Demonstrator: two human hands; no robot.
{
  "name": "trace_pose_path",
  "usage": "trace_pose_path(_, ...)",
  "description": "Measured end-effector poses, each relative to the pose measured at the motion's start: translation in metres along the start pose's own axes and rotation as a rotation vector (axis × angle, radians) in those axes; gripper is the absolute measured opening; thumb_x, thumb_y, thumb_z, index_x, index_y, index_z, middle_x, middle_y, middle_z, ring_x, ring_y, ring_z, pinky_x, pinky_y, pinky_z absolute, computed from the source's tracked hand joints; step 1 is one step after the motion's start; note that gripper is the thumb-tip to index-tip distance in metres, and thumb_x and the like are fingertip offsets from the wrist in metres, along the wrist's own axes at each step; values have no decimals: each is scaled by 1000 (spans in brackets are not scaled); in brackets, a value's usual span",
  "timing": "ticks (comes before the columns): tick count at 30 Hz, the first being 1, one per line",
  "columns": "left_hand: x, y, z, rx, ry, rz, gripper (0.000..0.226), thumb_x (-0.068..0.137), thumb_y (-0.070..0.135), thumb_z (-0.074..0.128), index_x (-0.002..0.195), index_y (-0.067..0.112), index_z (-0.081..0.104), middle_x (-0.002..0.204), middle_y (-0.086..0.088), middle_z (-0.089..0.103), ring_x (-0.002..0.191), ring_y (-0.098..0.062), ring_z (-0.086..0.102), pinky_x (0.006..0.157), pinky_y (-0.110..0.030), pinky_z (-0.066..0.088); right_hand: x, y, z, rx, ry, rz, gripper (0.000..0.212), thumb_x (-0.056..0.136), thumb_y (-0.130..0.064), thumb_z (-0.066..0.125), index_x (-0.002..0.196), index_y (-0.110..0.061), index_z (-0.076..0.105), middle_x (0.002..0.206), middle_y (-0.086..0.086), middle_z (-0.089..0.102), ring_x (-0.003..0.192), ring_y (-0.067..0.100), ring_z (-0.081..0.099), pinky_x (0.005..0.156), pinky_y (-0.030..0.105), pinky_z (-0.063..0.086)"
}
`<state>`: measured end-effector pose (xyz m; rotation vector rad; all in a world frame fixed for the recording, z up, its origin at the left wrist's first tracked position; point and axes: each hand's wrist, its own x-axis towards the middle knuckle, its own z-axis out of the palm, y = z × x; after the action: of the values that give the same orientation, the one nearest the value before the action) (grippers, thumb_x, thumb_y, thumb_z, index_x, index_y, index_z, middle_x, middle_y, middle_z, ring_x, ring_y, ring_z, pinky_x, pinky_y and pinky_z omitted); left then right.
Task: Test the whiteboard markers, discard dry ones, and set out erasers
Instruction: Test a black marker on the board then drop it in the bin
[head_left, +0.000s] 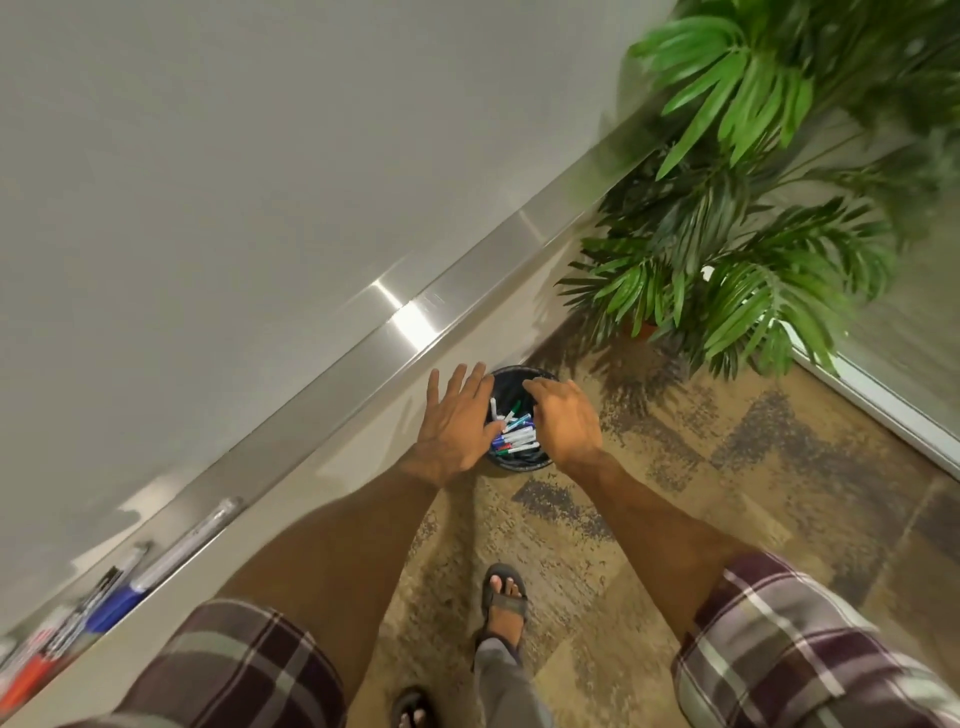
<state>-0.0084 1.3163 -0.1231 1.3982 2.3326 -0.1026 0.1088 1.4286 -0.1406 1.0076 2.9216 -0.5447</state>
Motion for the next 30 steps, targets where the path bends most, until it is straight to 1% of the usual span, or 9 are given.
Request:
trace_pose_path(2, -16, 3, -10, 14, 4, -1, 70, 101, 50, 36, 155, 18, 8, 164, -3, 1, 150, -24, -3, 119, -53, -4, -13, -10, -9, -31, 9, -24, 45, 82, -3, 59, 126, -7, 57, 121, 13, 63, 107, 31, 58, 96, 41, 45)
trace_pose_path(5, -46, 5, -26, 59, 25, 18, 70, 101, 52, 33, 155, 18, 6, 164, -4, -1, 150, -25, -4, 118, -54, -8, -35, -28, -26, -59, 32, -67, 40, 90, -18, 56, 129, -11, 55, 126, 10, 60, 113, 29, 55, 103, 43, 39)
trace_pose_path(7, -70, 5, -36, 87, 61, 37, 68, 101, 51, 31, 155, 19, 7, 164, -4, -1, 150, -25, -4, 118, -55, -7, -53, -45, -38, -79, 61, -79, 40, 95, -31, 48, 132, -16, 51, 131, 6, 56, 120, 24, 50, 109, 44, 31)
trace_pose_path(9, -98, 2, -46, 108, 106, 42, 66, 102, 51, 32, 155, 19, 9, 164, -4, 0, 150, -26, -4, 118, -56, -5, -73, -64, -51, -114, 95, -83, 42, 98, -39, 39, 135, -19, 46, 134, 3, 53, 125, 21, 46, 111, 44, 25)
trace_pose_path(14, -172, -8, -70, 159, 210, 21, 69, 101, 55, 30, 155, 20, 7, 164, -4, -1, 150, -26, -5, 118, -55, -6, -126, -118, -83, -137, 134, -91, 51, 100, -49, 24, 144, -25, 31, 148, 1, 37, 137, 20, 30, 115, 45, 16)
trace_pose_path(20, -246, -26, -91, 212, 306, -37, 73, 98, 62, 22, 156, 21, 7, 164, -4, -1, 150, -27, -4, 116, -57, -9, -172, -173, -104, -168, 173, -85, 65, 92, -60, 5, 148, -30, 21, 153, 1, 29, 142, 22, 22, 116, 47, 15)
trace_pose_path(22, -264, -35, -92, 215, 327, -79, 73, 97, 63, 20, 156, 22, 6, 164, -4, 0, 150, -27, -4, 117, -58, -7, -184, -190, -110, -143, 158, -103, 66, 91, -60, 5, 149, -31, 16, 156, 1, 22, 144, 23, 16, 117, 47, 10)
trace_pose_path(25, -290, -47, -89, 204, 318, -153, 75, 95, 65, 16, 156, 24, 1, 163, -4, -6, 150, -27, -10, 116, -58, -10, -198, -212, -111, -134, 130, -149, 64, 92, -61, 7, 150, -32, 11, 158, 1, 15, 145, 22, 10, 116, 46, 4)
trace_pose_path(30, -330, -60, -76, 100, 332, -306, 84, 84, 69, 0, 155, 26, -2, 163, -2, -11, 149, -25, -15, 116, -58, -10, -204, -239, -105, -121, 114, -298, 63, 94, -62, 16, 149, -32, 15, 156, -1, 20, 144, 20, 15, 116, 47, 7)
